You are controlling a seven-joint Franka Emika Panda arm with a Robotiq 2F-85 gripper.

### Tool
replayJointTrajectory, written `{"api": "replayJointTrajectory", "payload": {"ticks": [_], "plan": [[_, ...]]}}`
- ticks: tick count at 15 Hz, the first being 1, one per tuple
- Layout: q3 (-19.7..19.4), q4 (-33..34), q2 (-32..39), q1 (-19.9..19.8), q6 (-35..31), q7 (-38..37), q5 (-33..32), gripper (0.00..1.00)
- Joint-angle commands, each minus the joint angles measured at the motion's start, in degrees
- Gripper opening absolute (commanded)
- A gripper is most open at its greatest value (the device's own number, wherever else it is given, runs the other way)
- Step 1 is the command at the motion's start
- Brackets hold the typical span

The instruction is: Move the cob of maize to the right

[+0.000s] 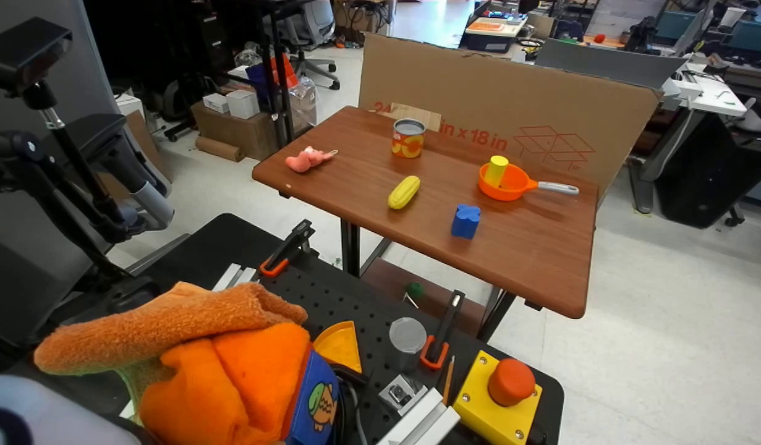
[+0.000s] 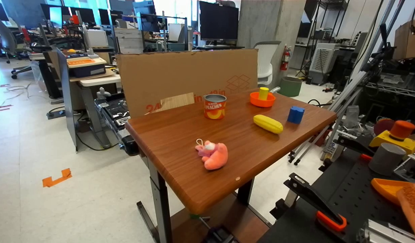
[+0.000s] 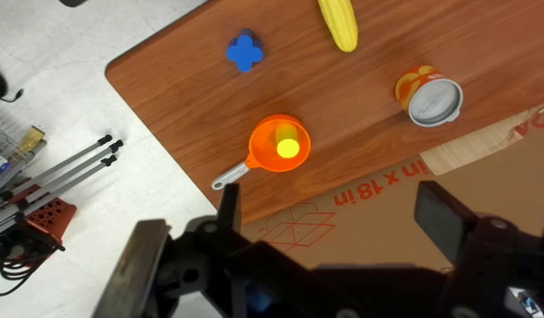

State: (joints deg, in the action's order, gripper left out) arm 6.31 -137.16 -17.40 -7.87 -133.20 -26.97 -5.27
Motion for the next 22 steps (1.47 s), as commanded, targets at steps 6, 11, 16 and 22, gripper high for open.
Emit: {"api": "replayJointTrajectory", "payload": {"ticks": [6, 11, 16, 22], "plan": [[-2.07, 9.72, 22.43, 4.88, -7.10, -6.99, 3.14, 1.00], [-4.27, 12.76, 29.31, 8.01, -4.93, -7.80, 2.61, 1.00], [-6.93, 14.37, 34.87, 10.94, -0.45, -10.02, 0.86, 1.00], [-8.74, 14.83, 39.40, 13.28, 3.72, -9.87, -0.28, 1.00]]}}
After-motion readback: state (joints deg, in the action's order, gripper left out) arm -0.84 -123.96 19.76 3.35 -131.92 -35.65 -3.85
